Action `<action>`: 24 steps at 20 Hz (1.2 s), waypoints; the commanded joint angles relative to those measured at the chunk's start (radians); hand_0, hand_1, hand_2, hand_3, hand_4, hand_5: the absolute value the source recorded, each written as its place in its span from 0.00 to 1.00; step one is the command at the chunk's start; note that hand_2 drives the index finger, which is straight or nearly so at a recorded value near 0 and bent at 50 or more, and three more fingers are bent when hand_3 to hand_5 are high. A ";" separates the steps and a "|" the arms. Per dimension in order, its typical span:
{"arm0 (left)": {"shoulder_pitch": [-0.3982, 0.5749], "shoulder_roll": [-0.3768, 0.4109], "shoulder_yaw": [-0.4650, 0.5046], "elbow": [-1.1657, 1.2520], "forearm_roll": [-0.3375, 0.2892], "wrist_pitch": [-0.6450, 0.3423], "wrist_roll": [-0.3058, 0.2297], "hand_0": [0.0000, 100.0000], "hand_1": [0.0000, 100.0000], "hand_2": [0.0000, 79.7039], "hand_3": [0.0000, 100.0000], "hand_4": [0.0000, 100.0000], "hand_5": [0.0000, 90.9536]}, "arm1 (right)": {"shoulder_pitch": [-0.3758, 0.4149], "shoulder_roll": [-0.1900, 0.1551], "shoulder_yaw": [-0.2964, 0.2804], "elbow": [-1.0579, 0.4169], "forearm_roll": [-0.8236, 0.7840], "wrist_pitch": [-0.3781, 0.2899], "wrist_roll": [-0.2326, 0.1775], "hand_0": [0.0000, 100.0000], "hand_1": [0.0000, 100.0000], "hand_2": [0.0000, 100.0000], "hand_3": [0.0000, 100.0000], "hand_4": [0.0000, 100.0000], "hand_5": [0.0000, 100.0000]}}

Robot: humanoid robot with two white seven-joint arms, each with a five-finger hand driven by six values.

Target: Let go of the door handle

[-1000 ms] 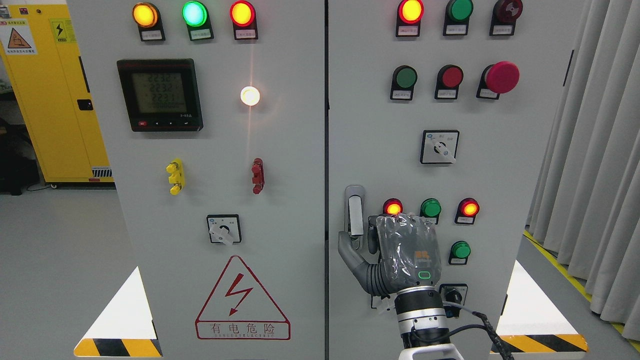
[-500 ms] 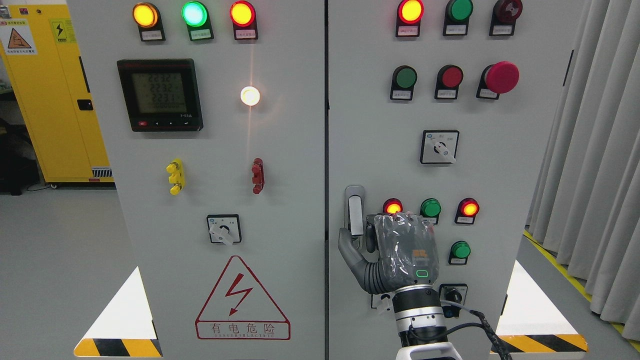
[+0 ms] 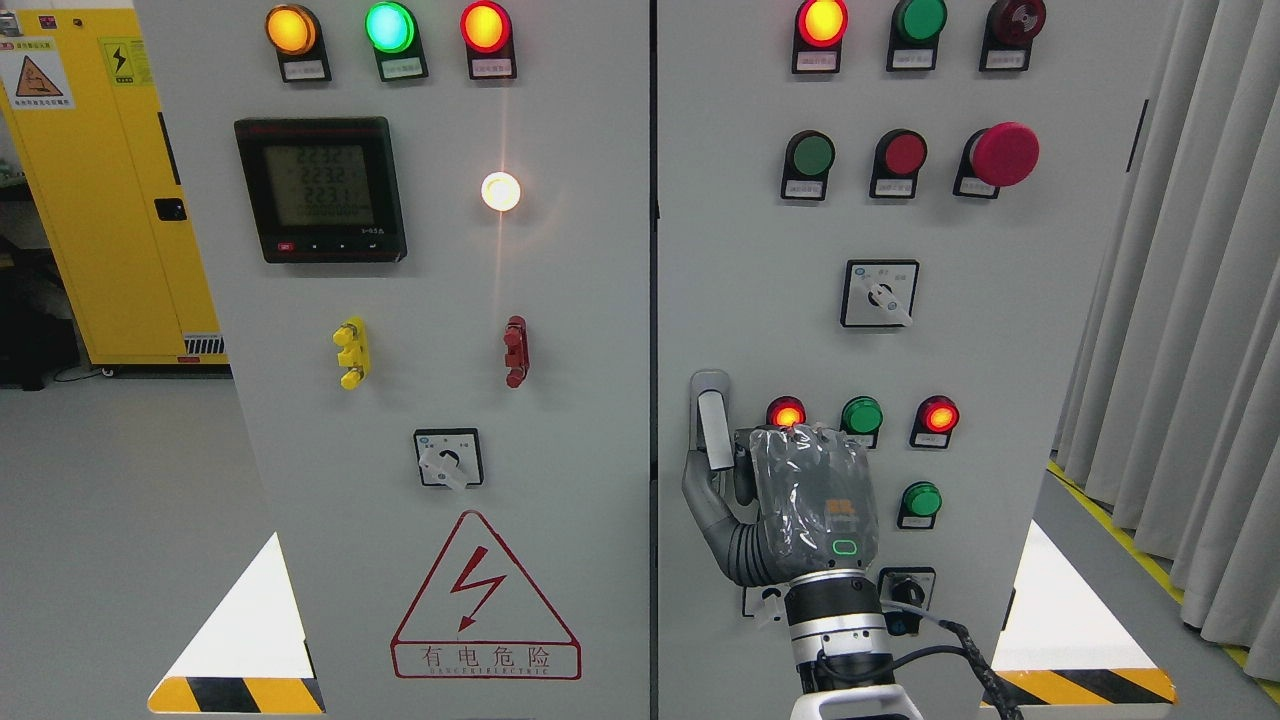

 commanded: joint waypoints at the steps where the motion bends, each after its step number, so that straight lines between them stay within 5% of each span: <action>1: 0.000 0.000 0.000 0.000 0.000 0.001 0.000 0.12 0.56 0.00 0.00 0.00 0.00 | 0.002 0.001 -0.001 -0.001 0.002 0.006 0.000 0.68 0.39 0.92 1.00 1.00 1.00; 24: 0.000 0.000 0.000 0.000 0.000 0.001 0.000 0.12 0.56 0.00 0.00 0.00 0.00 | 0.011 -0.004 -0.010 -0.013 0.002 0.014 -0.006 0.72 0.43 0.92 1.00 1.00 1.00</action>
